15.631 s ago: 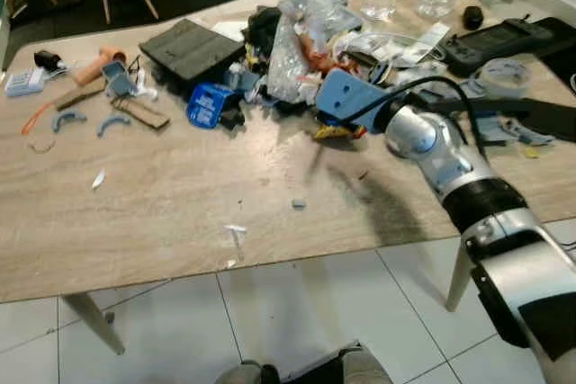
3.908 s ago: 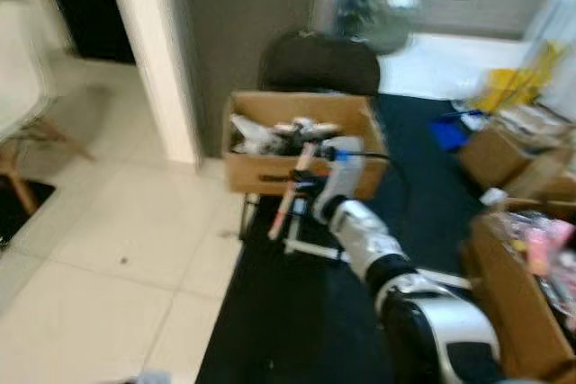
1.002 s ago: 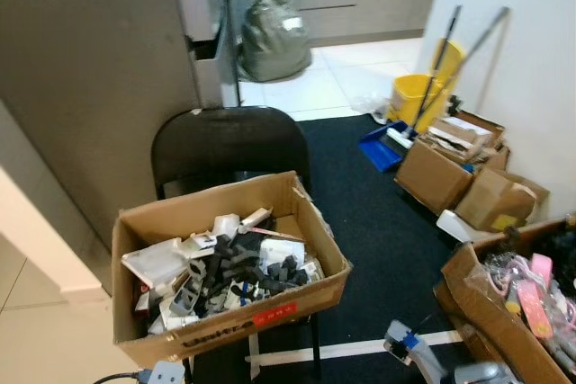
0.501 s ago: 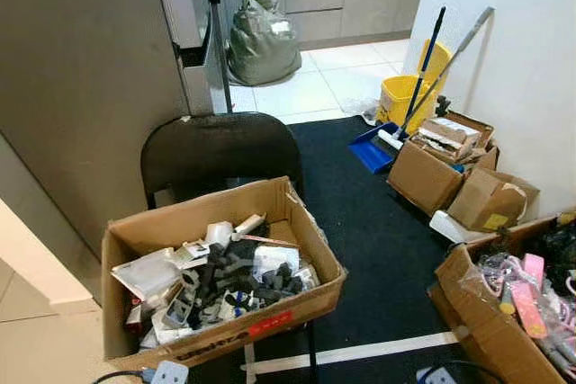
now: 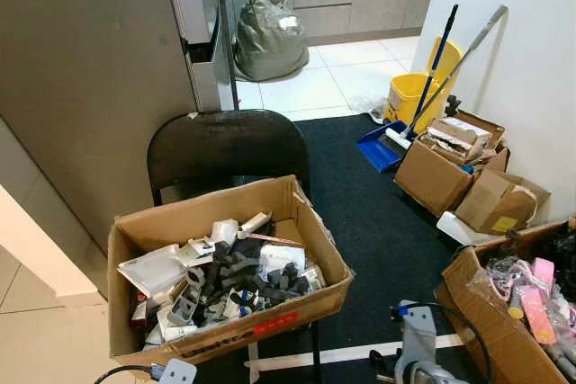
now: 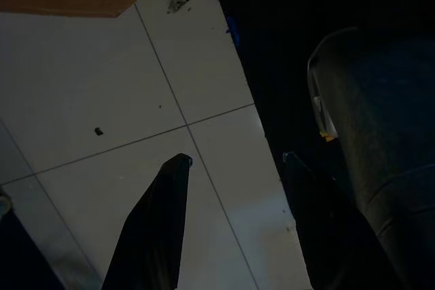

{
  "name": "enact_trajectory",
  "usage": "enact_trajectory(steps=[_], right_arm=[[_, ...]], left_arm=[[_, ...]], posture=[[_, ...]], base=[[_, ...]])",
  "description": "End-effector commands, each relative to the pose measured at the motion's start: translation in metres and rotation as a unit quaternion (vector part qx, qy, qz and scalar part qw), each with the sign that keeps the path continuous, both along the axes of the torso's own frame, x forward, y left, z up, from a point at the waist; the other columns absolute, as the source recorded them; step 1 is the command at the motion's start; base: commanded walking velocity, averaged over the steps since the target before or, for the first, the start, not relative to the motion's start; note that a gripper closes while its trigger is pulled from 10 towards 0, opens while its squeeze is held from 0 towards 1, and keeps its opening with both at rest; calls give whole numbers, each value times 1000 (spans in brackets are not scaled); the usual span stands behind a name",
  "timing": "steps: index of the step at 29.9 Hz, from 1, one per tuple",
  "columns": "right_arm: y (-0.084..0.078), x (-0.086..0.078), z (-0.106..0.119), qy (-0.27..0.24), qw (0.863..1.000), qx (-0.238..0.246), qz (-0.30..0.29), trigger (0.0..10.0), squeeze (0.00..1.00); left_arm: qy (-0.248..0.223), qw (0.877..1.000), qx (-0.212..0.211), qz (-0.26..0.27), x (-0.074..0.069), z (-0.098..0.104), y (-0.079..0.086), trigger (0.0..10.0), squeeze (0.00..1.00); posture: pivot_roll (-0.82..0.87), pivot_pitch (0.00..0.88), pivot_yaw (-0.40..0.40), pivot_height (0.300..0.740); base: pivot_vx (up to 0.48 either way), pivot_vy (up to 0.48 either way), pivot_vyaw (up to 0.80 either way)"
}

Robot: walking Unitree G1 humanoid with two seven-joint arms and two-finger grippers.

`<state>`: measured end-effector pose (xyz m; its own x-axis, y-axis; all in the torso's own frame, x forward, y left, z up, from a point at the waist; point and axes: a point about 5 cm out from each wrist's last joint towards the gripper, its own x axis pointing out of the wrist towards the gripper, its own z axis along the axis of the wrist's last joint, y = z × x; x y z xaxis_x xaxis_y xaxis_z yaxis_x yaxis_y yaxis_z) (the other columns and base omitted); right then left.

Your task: Picking trash to rubbish bin

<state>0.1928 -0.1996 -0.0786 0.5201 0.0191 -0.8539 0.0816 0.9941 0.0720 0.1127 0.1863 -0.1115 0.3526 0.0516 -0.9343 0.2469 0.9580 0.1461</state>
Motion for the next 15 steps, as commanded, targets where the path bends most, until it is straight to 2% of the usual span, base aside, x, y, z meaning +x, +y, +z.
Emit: enact_trajectory(steps=[1, 7, 15], right_arm=[[13, -2, -2, 7, 999, 5, 43, 10000, 0], [11, 0, -2, 6, 1000, 13, 24, 10000, 0], [15, -3, -3, 8, 1000, 27, 12, 10000, 0]], left_arm=[[16, 1000, -5, -9, -10, -3, -4, 10000, 0], [31, 999, -4, -15, -20, -5, -3, 10000, 0], [30, 999, 1, -11, -19, -4, 3, 10000, 0]], posture=[[-48, 0, 26, 740], [-46, 0, 39, 740], [-46, 0, 51, 740]], base=[[0, 0, 0], [0, 0, 0], [0, 0, 0]])
